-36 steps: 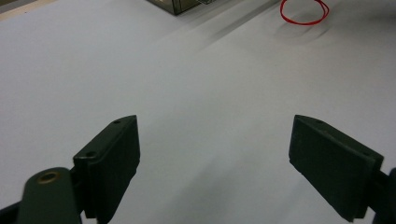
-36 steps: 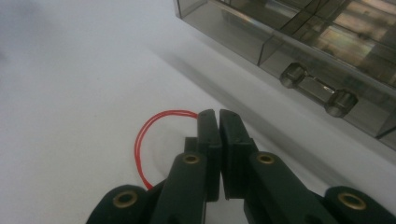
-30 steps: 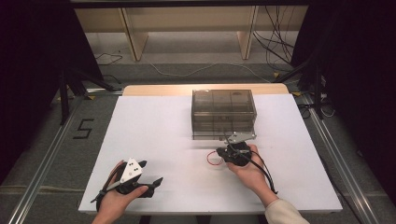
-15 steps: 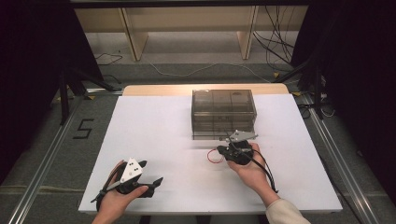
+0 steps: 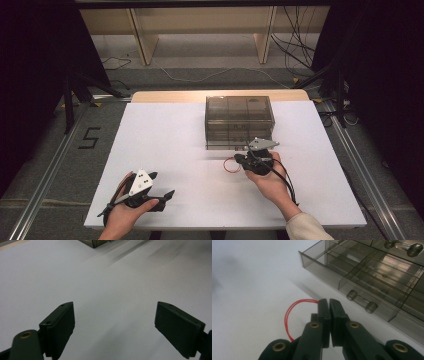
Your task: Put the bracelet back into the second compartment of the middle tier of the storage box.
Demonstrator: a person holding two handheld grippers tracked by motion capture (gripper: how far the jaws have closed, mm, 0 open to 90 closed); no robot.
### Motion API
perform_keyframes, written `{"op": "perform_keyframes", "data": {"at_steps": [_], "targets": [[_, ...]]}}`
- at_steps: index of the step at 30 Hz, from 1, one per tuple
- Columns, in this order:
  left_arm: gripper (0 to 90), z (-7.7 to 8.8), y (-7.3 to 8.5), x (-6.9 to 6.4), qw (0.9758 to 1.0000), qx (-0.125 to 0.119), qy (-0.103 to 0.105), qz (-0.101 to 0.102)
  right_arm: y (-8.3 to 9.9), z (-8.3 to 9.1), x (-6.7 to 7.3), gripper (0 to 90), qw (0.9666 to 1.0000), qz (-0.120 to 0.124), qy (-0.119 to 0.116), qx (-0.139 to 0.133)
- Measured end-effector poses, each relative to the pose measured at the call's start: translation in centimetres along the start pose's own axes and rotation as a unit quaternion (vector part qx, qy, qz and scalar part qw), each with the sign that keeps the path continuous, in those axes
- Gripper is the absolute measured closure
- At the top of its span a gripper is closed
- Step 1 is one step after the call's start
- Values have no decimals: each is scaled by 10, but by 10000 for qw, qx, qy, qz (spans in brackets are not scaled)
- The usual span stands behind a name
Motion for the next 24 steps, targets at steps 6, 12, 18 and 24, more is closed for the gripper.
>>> {"op": "perform_keyframes", "data": {"at_steps": [6, 12, 18, 24], "targets": [[163, 0, 0, 0, 10000, 1, -2, -3, -4, 4, -2, 884, 10000, -37, 21, -77], [163, 0, 0, 0, 10000, 3, -12, -8, -7, 8, -4, 884, 9999, -68, 44, -153], [163, 0, 0, 0, 10000, 6, -17, -23, -10, 11, -5, 884, 9998, -77, 61, -191], [163, 0, 0, -1, 10000, 6, -6, -13, -14, 15, -8, 884, 9996, -107, 91, -263]]}}
Point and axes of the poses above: each handheld gripper's, and its own axes: z roughly backward along the jaws, y roughly out of its underside, x roughly to its left, the point moved 8 cm from there along -z, roughly forward along the jaws, and after that the axes turned 7 degrees about -z, right-handed, at the moved point
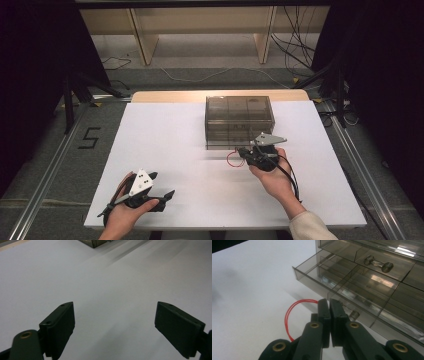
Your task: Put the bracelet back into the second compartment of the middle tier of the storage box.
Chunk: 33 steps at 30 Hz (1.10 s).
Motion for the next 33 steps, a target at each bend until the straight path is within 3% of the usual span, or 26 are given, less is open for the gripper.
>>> {"op": "perform_keyframes", "data": {"at_steps": [33], "targets": [[163, -2, -1, -1, 10000, 9, -10, 11, -25, 17, -22, 884, 9990, -172, 185, -364]]}}
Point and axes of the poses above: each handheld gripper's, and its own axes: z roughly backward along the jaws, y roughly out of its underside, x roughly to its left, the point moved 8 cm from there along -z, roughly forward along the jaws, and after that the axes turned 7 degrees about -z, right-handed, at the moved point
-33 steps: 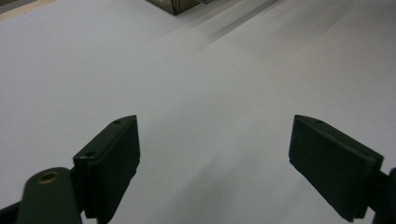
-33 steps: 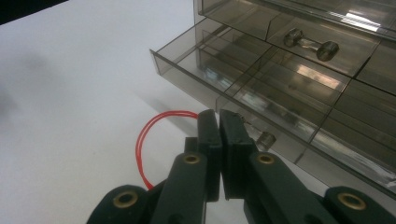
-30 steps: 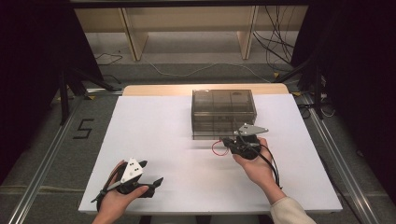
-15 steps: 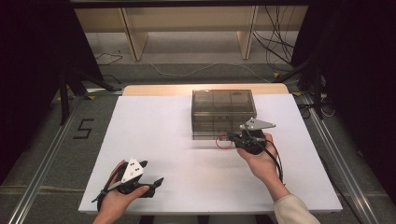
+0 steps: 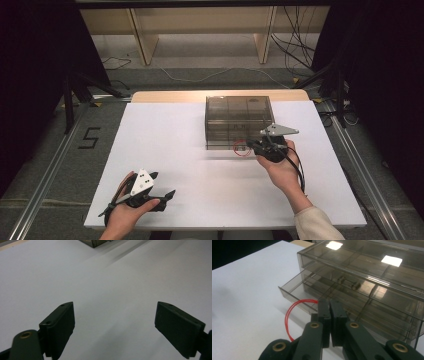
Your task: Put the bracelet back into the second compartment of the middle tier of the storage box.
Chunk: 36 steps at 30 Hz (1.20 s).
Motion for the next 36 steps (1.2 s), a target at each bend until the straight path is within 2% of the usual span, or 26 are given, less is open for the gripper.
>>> {"op": "perform_keyframes", "data": {"at_steps": [36], "targets": [[163, -2, 1, -1, 10000, 29, 49, -18, -15, -8, -14, 884, 9998, -85, 172, -80]]}}
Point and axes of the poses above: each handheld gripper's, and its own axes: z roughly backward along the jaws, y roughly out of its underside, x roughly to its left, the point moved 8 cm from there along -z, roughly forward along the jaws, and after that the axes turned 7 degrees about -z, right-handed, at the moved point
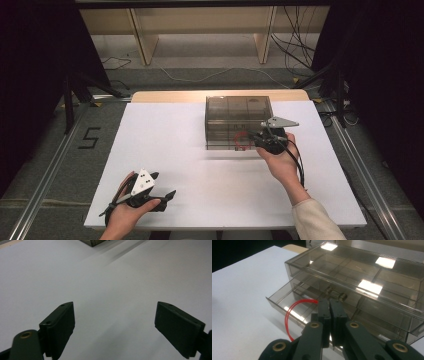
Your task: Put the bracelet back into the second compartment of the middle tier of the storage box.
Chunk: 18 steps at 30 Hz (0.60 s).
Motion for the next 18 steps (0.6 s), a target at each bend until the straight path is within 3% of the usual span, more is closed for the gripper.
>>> {"op": "perform_keyframes", "data": {"at_steps": [18], "targets": [[163, 0, 0, 0, 10000, -15, 8, 8, -5, -9, -3, 884, 10000, 14, 52, 21]]}}
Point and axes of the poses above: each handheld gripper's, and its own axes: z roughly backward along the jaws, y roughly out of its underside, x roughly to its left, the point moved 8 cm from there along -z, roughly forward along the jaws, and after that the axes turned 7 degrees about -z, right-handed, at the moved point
